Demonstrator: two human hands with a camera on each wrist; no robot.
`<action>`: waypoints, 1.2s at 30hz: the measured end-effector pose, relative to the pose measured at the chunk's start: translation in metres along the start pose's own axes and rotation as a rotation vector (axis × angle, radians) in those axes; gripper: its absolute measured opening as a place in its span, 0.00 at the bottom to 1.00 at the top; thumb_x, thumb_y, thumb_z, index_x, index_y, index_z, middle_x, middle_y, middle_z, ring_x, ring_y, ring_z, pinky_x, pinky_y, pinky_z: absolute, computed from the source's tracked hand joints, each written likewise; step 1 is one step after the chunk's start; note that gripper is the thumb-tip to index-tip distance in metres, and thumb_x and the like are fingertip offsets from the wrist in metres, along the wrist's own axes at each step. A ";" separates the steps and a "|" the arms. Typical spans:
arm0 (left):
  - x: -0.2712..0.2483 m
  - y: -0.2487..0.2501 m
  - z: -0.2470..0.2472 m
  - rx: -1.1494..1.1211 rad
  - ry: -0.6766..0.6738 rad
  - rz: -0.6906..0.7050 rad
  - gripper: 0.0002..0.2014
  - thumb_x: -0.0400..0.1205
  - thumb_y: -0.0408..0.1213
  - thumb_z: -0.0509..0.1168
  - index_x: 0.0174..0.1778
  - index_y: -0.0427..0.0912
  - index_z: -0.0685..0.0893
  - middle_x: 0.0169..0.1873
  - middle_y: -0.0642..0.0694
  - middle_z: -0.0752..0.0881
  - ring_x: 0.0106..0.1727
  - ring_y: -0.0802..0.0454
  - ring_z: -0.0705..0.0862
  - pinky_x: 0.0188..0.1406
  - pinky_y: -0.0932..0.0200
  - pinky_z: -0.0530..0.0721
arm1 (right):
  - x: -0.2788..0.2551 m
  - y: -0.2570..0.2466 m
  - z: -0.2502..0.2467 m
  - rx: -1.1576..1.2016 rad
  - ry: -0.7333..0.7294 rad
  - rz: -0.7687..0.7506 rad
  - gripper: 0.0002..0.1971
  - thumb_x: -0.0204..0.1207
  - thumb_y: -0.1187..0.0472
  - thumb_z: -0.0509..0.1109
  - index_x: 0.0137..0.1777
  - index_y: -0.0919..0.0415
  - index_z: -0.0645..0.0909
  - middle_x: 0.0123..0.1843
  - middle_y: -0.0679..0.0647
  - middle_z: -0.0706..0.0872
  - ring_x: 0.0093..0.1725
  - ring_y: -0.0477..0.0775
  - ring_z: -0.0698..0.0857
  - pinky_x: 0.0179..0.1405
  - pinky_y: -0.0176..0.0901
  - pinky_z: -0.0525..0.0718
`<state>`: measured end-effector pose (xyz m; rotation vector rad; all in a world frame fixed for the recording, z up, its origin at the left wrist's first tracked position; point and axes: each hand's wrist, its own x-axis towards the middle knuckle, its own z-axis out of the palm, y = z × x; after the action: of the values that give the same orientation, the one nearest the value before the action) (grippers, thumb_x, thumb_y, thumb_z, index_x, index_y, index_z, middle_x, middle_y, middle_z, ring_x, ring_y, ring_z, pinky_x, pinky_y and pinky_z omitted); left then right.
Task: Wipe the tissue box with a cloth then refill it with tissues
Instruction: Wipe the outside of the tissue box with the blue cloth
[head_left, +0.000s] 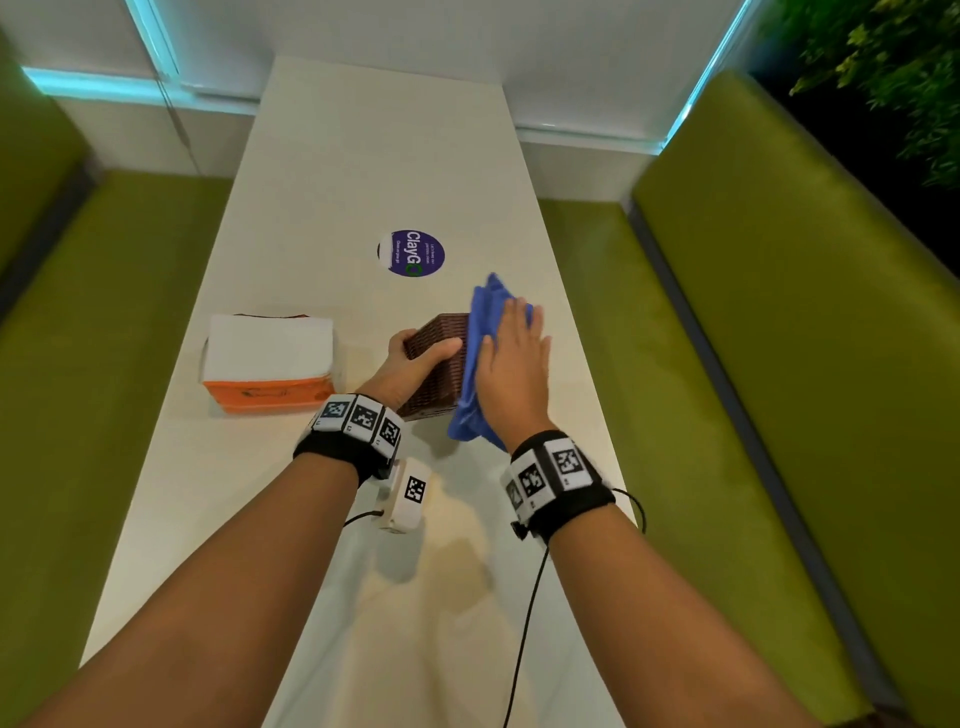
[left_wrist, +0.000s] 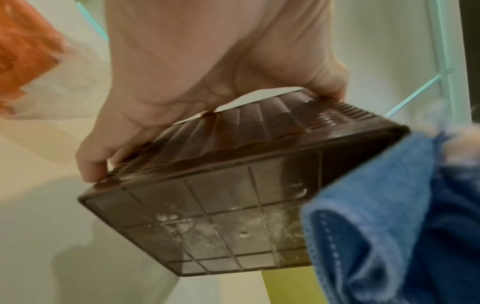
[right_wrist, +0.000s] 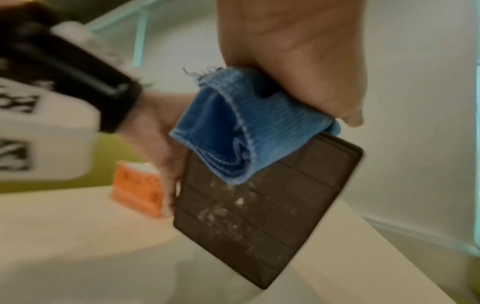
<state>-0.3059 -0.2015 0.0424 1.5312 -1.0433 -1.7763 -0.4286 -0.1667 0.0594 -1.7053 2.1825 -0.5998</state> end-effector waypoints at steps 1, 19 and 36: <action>0.000 0.001 0.000 0.008 -0.007 -0.016 0.51 0.61 0.58 0.76 0.77 0.47 0.59 0.66 0.41 0.75 0.63 0.42 0.80 0.65 0.41 0.80 | -0.006 -0.004 0.002 0.005 -0.013 -0.084 0.27 0.87 0.58 0.47 0.84 0.62 0.46 0.86 0.57 0.48 0.86 0.57 0.44 0.85 0.53 0.45; 0.010 -0.006 -0.004 0.042 0.010 -0.009 0.32 0.81 0.52 0.63 0.79 0.49 0.58 0.61 0.46 0.74 0.44 0.58 0.77 0.42 0.57 0.75 | 0.010 0.006 0.002 0.075 -0.030 -0.135 0.26 0.86 0.59 0.48 0.84 0.56 0.50 0.86 0.52 0.52 0.86 0.51 0.48 0.83 0.57 0.44; 0.011 -0.034 -0.014 -0.415 -0.173 -0.145 0.29 0.82 0.57 0.54 0.73 0.42 0.75 0.64 0.38 0.84 0.56 0.40 0.85 0.43 0.44 0.88 | 0.019 0.005 -0.039 0.659 -0.242 0.287 0.13 0.83 0.58 0.53 0.39 0.57 0.74 0.40 0.55 0.81 0.41 0.53 0.79 0.43 0.45 0.76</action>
<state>-0.2917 -0.1947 0.0072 1.2376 -0.5957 -2.0973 -0.4560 -0.1787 0.0908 -1.0396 1.7405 -0.8581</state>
